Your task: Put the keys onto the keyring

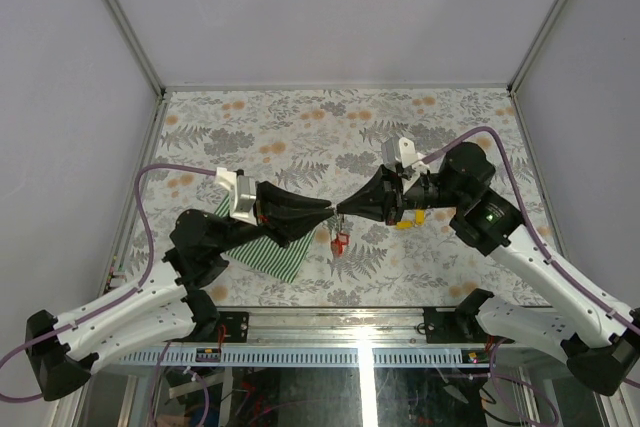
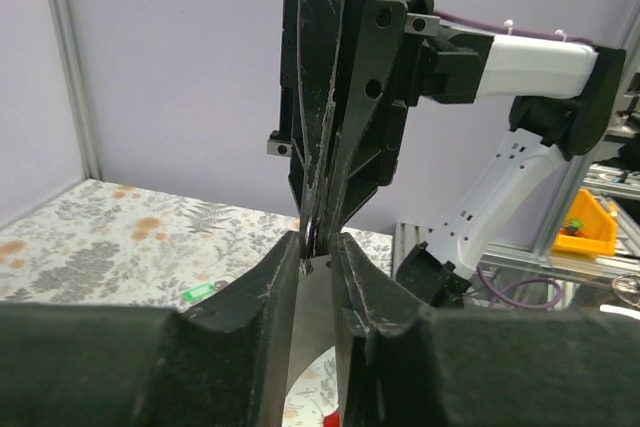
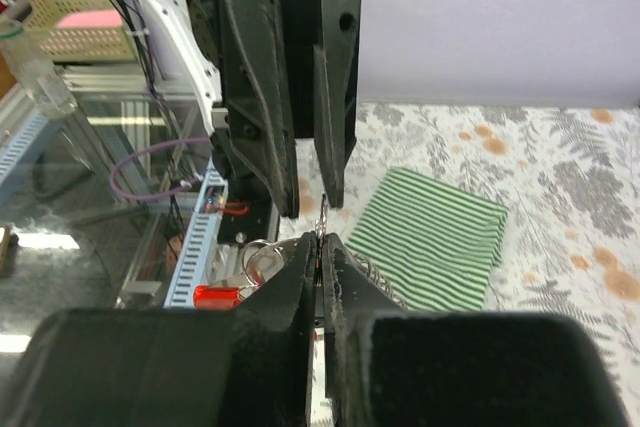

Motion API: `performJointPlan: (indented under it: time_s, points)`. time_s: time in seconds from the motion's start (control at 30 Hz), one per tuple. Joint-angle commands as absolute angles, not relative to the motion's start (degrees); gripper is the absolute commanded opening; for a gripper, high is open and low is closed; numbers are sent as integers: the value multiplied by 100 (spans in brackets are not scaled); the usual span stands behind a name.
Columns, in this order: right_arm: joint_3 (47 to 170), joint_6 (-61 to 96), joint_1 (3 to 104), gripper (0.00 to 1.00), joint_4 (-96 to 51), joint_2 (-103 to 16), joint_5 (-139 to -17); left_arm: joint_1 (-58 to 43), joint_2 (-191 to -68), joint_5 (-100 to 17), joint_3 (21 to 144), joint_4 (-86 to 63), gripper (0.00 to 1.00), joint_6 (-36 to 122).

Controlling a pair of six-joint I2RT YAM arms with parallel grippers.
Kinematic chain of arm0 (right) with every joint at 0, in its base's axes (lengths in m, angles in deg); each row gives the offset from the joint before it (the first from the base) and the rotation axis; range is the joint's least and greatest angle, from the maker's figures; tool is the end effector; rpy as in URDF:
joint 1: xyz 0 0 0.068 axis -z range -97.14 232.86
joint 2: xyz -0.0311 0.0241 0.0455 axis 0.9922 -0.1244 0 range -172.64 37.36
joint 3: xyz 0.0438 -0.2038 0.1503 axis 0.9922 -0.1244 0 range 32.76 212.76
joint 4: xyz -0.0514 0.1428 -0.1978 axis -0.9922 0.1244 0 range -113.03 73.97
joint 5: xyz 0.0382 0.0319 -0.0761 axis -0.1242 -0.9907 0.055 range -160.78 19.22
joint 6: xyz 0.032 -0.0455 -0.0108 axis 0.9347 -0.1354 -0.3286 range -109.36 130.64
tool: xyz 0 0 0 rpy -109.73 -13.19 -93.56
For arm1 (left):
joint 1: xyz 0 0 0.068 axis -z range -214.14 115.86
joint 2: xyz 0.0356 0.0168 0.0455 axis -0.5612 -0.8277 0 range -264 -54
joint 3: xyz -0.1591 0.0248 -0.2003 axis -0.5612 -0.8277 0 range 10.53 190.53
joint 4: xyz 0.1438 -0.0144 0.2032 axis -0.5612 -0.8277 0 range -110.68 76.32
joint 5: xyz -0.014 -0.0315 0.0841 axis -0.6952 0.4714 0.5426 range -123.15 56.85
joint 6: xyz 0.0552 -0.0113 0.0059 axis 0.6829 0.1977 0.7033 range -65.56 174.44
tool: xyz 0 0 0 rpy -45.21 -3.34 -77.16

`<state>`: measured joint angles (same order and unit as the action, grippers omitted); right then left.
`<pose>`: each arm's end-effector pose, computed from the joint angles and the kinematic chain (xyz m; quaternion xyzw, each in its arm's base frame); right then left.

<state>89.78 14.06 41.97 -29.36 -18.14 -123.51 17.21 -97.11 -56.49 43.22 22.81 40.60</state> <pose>0.1361 0.1594 0.3971 -0.5061 0.4500 0.5249 0.5156 0.0985 -0.1484 0.3483 0.3292 0.4358 -0.5378 0.6422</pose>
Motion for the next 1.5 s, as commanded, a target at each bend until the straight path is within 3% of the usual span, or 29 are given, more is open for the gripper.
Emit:
performJointPlan:
  time_s: [0.0, 0.27, 0.87, 1.2, 1.47]
  points:
    - [9598, 480, 4206, 0, -1767, -1732, -11976, 1730, -9553, -5484, 4665, 1931, 24, 4312]
    - [10376, -578, 4203, 0, 264, -1883, -11386, 1730, -9411, -5307, 4943, 852, 34, 4696]
    - [12026, -1291, 3844, 0, 3240, -2718, -10124, 1732, -10122, -5846, 5201, 703, 35, 4851]
    - [12781, -1322, 2865, 0, 4164, -3435, -8968, 1729, -10351, -6544, 5095, 913, 34, 4998]
    - [13319, -1395, 2592, 0, 4568, -3751, -8753, 1728, -10429, -7090, 5078, 780, 35, 5216]
